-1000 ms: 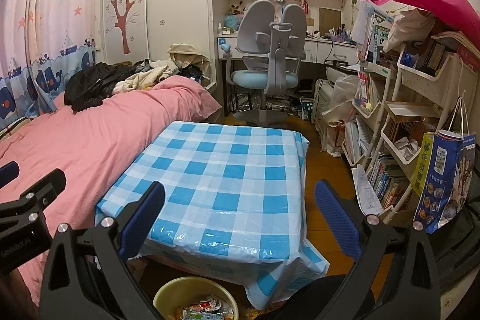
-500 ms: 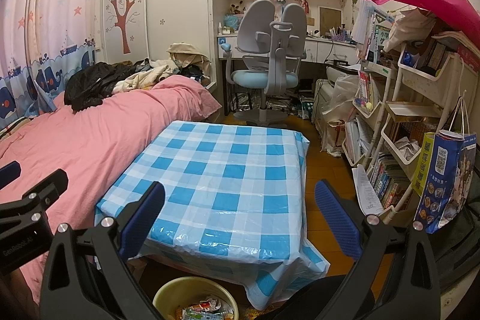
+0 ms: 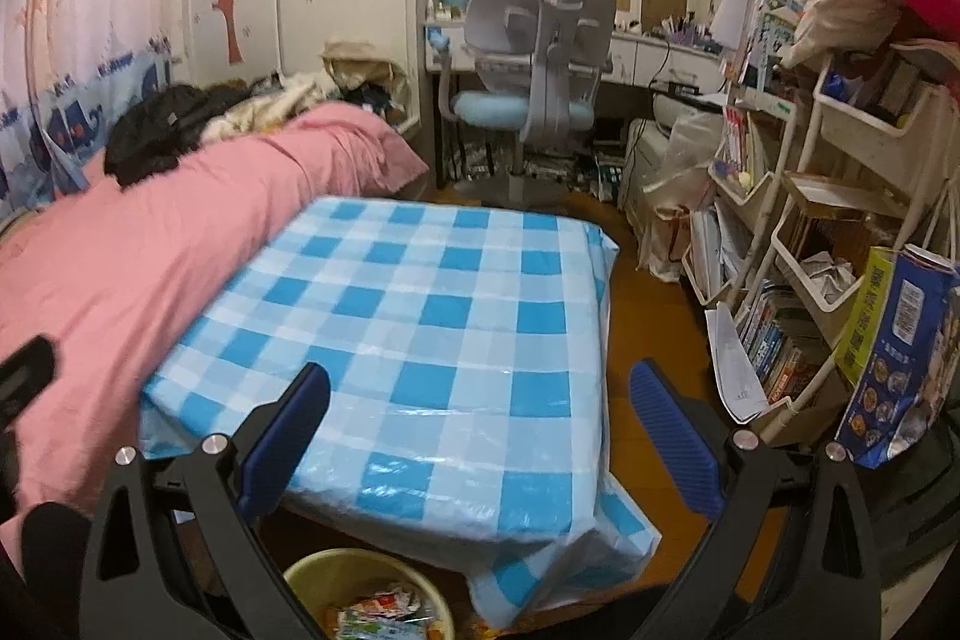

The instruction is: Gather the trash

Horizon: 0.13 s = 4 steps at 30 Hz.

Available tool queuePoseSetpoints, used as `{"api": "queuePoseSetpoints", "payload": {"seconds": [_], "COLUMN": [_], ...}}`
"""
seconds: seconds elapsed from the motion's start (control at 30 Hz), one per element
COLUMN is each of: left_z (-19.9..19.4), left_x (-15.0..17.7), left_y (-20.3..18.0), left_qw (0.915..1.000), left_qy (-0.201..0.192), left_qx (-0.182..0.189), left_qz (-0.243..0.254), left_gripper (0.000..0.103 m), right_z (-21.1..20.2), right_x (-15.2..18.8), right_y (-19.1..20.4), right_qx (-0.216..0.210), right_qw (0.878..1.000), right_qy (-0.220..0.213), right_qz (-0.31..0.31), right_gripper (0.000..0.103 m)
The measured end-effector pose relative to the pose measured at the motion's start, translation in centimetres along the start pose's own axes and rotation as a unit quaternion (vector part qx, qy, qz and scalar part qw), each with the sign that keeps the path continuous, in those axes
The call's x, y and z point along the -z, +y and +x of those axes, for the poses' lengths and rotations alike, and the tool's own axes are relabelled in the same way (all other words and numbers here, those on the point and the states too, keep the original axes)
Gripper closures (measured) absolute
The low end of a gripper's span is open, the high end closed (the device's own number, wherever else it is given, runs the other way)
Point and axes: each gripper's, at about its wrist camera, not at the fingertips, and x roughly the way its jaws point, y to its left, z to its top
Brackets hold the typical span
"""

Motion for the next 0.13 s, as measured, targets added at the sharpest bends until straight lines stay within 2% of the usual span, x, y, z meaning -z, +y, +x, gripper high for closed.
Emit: {"api": "queuePoseSetpoints", "payload": {"seconds": [0.1, 0.13], "left_z": [1.6, 2.8], "left_x": [-0.1, -0.4], "left_y": [0.9, 0.0], "left_qw": [0.9999, 0.9999], "left_qy": [0.011, 0.016], "left_qx": [0.002, 0.004], "left_qz": [-0.003, -0.003], "left_gripper": [0.007, 0.007], "right_z": [4.8, 6.8], "right_x": [-0.4, -0.5], "right_y": [-0.2, -0.3], "right_qx": [0.004, 0.003], "right_qw": [0.999, 0.999], "right_qy": [0.034, 0.052], "right_qz": [-0.007, -0.007], "right_gripper": [0.007, 0.007]}}
